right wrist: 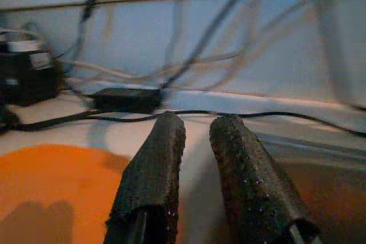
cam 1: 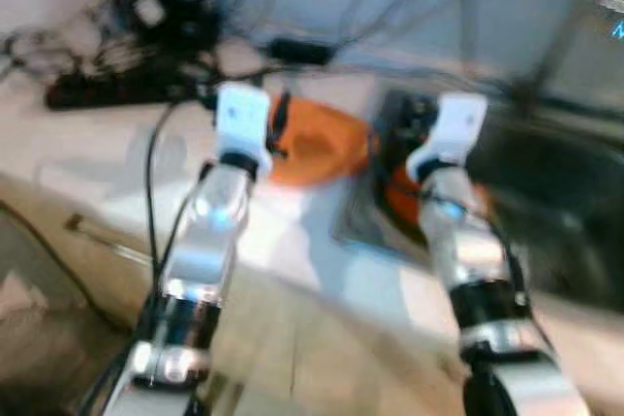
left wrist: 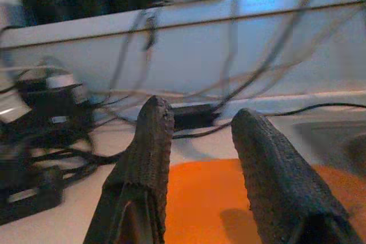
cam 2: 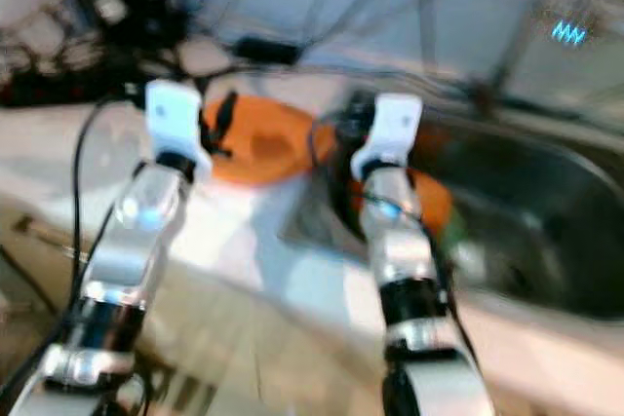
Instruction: Kitchen organization
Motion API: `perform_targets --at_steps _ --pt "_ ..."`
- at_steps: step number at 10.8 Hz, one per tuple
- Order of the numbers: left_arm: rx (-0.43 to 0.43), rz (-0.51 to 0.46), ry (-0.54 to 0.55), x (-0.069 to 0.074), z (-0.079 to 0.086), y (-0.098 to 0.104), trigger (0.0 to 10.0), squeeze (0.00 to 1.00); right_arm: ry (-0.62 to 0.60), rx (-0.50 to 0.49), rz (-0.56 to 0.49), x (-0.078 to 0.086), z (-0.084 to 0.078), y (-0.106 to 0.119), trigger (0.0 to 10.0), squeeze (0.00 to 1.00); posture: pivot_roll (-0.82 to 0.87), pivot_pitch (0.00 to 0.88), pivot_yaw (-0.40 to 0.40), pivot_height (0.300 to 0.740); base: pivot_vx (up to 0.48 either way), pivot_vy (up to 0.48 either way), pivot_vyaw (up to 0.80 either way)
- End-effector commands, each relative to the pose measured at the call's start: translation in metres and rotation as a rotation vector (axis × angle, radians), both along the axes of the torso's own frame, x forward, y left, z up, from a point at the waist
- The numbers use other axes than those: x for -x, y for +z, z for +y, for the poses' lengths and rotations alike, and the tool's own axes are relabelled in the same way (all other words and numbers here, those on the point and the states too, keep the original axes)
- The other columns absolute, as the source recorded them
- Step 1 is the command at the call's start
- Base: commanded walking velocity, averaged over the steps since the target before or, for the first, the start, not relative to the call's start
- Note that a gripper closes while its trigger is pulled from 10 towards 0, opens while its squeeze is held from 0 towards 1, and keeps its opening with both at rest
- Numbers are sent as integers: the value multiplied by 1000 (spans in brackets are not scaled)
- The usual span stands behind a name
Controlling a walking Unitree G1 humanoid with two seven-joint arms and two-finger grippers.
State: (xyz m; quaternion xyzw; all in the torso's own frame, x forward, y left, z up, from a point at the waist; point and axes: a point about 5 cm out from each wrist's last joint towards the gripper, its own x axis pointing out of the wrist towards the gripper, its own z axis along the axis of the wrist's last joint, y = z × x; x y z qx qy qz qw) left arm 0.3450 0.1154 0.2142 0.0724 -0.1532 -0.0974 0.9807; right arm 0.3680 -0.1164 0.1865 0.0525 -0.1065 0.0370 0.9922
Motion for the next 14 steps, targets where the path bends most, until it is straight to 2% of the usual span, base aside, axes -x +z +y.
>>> perform_targets --at_steps 1,4,6,8,9,10,12,14 --pt "4 -9 -6 1 1 3 10000 0 12 -6 -2 0 4 1 10000 0 231 40 -39 740 0 0 0" --pt "11 0 -28 3 -3 3 10000 0 11 -12 -3 1 4 1 10000 0 230 42 -34 740 0 0 0" --pt "20 46 -109 7 -6 0 10000 0 11 -15 3 2 6 -2 10000 0 232 36 -27 740 0 0 0" --pt "-23 117 -196 9 -8 -4 10000 0 12 -17 6 2 7 -3 10000 0 240 26 -26 740 0 0 0" --pt "-47 157 -217 9 -3 -6 10000 0 16 -18 8 2 9 -3 10000 0 243 21 -25 740 0 0 0" --pt "-19 219 -213 2 7 -2 10000 0 30 -22 12 2 14 -4 10000 0 249 14 -21 740 0 0 0" --pt "102 358 -173 -15 21 6 10000 0 35 -22 8 1 15 -2 10000 0 249 14 -15 740 0 0 0" --pt "189 513 -219 -22 18 -7 10000 0 26 -21 6 1 13 -2 10000 0 240 23 -7 740 0 0 0"
